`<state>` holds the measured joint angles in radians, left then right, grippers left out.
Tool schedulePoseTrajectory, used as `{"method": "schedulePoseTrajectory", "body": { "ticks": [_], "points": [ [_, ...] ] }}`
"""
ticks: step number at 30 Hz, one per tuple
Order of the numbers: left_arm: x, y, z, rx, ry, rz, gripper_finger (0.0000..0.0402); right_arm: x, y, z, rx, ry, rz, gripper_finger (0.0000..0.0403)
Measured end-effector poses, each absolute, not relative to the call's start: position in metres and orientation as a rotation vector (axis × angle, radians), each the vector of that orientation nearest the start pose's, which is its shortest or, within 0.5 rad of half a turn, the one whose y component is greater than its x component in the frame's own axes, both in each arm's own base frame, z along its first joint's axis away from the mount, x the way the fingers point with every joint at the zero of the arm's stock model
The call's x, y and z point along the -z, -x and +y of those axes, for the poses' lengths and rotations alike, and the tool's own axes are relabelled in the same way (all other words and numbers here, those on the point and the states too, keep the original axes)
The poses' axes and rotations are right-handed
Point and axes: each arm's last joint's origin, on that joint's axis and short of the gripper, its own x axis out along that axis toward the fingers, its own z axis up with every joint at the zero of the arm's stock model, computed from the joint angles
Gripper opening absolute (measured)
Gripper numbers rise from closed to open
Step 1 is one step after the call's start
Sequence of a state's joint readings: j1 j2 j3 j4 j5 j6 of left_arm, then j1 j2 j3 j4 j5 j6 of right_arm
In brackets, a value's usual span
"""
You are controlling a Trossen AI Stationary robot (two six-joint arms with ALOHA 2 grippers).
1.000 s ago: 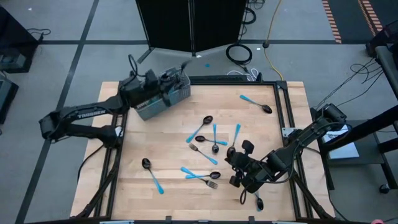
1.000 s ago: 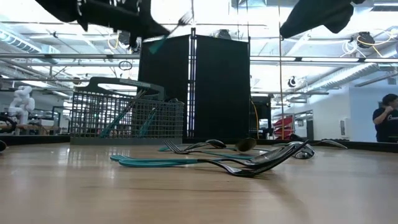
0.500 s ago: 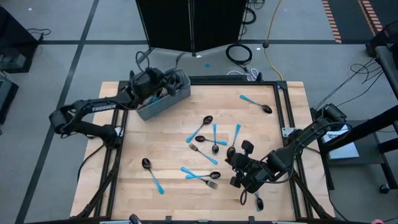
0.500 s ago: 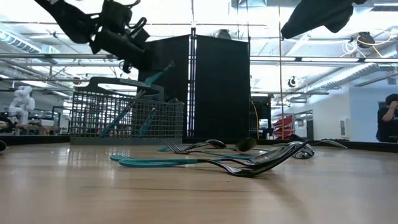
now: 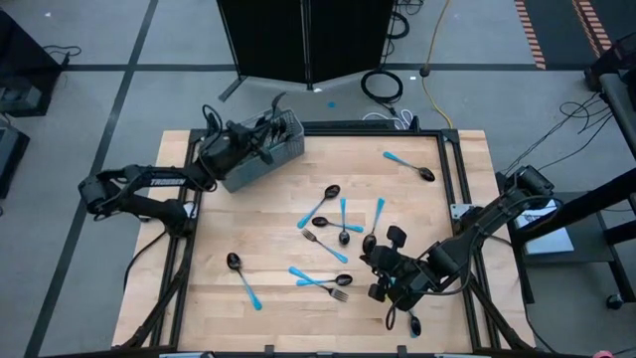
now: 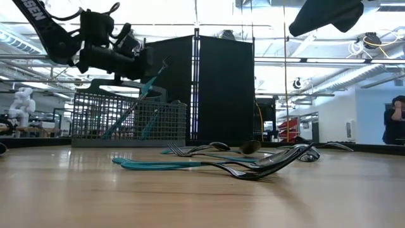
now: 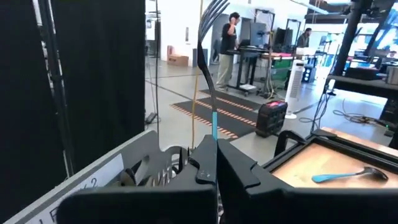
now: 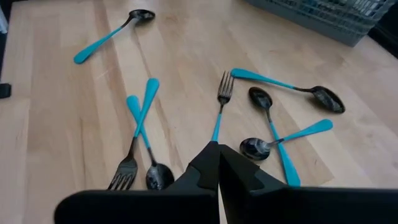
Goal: Sort silverware
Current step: Put the blue fork in the silverware rack
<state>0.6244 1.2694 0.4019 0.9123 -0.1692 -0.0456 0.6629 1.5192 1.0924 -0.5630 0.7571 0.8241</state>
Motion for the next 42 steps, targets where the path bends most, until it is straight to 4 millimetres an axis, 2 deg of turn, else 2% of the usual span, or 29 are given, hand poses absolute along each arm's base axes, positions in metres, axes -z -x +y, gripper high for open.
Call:
{"method": "schedulePoseTrajectory", "body": {
  "ticks": [10,27,36,42],
  "points": [
    [-0.2106,-0.1971,0.1406,-0.787,-0.115,0.013,0.0000,-0.2470,-0.2531,0.1695,0.373,-0.120,0.631,0.0000],
    [-0.2106,-0.1965,0.1411,-0.818,-0.111,0.012,0.0000,-0.2469,-0.2536,0.1687,0.363,-0.086,0.639,0.0000],
    [-0.2092,-0.1949,0.1426,-0.888,-0.108,0.033,0.0000,-0.2469,-0.2566,0.1641,0.372,-0.068,0.644,0.0000],
    [-0.2048,-0.1965,0.1427,-0.883,-0.101,0.063,0.0039,-0.2469,-0.2568,0.1639,0.368,-0.059,0.647,0.0000]
  ]
}}
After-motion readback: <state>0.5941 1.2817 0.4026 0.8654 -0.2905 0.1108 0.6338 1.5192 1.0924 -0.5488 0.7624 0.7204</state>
